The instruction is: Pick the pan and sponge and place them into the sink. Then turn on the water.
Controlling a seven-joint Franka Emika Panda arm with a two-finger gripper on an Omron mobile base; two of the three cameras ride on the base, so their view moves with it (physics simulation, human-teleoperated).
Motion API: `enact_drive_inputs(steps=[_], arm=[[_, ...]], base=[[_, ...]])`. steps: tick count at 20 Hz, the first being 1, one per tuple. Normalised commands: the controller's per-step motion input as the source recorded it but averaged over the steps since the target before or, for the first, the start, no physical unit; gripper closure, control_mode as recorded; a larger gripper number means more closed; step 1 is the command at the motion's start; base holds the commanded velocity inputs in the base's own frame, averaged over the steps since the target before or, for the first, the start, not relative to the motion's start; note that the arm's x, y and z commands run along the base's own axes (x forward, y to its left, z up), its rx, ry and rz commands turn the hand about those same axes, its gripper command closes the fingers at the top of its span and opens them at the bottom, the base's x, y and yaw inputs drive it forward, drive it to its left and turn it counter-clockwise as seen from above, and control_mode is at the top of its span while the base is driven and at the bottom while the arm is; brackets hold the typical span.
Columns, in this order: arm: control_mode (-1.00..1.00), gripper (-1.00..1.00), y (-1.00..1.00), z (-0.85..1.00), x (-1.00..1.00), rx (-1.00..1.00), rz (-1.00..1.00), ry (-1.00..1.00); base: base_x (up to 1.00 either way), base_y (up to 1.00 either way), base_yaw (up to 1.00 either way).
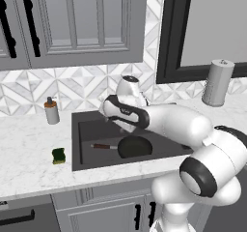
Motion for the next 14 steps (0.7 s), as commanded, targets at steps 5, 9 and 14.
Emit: enact_drive_inputs(steps=[5,9,14], arm=[[-1.00,-1.00,0.19,-0.01,-0.19,-0.14,0.51,0.02],[-1.00,-1.00,0.10,-0.02,-0.19,-0.09,0.14,0.00],[-1.00,-1.00,0.16,0.00,-0.08,-0.14,0.21,0.00]], base=[[0.00,0.00,0.00],[0.00,0.00,0.00],[0.00,0.00,0.00]])
